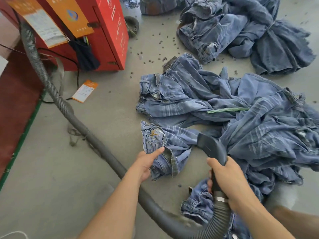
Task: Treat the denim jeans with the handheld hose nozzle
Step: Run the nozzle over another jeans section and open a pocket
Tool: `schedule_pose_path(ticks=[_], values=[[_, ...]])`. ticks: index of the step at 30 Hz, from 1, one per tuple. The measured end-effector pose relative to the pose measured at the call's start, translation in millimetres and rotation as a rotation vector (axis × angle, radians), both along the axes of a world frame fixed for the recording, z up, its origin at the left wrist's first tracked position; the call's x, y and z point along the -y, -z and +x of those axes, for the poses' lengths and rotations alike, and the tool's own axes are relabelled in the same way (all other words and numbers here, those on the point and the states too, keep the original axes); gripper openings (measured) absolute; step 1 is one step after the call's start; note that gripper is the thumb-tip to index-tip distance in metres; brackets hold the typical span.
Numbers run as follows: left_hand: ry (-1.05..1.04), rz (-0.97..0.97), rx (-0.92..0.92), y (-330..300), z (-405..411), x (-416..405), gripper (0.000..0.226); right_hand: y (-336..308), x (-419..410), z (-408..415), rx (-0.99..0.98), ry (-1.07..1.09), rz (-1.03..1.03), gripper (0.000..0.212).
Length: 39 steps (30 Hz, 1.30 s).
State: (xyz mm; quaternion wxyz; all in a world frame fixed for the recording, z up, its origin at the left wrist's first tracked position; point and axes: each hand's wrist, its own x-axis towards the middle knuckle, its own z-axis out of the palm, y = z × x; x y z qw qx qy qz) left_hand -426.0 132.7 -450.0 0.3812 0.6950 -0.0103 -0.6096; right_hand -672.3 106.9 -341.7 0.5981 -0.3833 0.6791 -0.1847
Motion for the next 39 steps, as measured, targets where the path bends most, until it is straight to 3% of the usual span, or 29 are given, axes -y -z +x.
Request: schedule_pose_path(ticks=[4,10,16,19,25,28,30,32,35,37,39], values=[[-0.101,0.003,-0.195,-9,-2,8,0.037,-7,-13,-14,-0.027,-0.119,0.095,0.021],[0.108,-0.223,-0.597,-35,13,14,0.086,-19,-32,2,-0.034,-0.296,0.076,0.016],[0.199,-0.383,-0.751,-51,-4,28,0.115,-37,-32,34,-0.218,-0.493,-0.095,0.021],[0.131,-0.429,-0.830,-51,-7,25,0.112,-33,-9,54,-0.276,-0.538,-0.174,0.019],[0.093,-0.400,-0.659,-49,2,20,0.093,-38,-1,40,-0.164,-0.330,-0.188,0.021],[0.081,-0.369,-0.632,-55,-2,24,0.094,-44,-9,31,-0.198,-0.374,-0.132,0.031],[0.123,-0.353,-0.600,-59,-7,28,0.090,-42,-1,37,-0.186,-0.459,-0.105,0.025],[0.115,-0.369,-0.595,-63,-10,29,0.079,-38,15,45,-0.198,-0.479,-0.140,0.021],[0.091,-0.460,-0.631,-69,-9,33,0.050,-40,36,41,-0.168,-0.310,-0.203,0.024],[0.047,-0.530,-0.639,-77,-6,38,0.052,-49,38,26,-0.083,-0.140,-0.210,0.020],[0.189,-0.560,-0.458,-84,-4,51,0.068,-59,30,9,-0.031,-0.058,-0.160,0.018]])
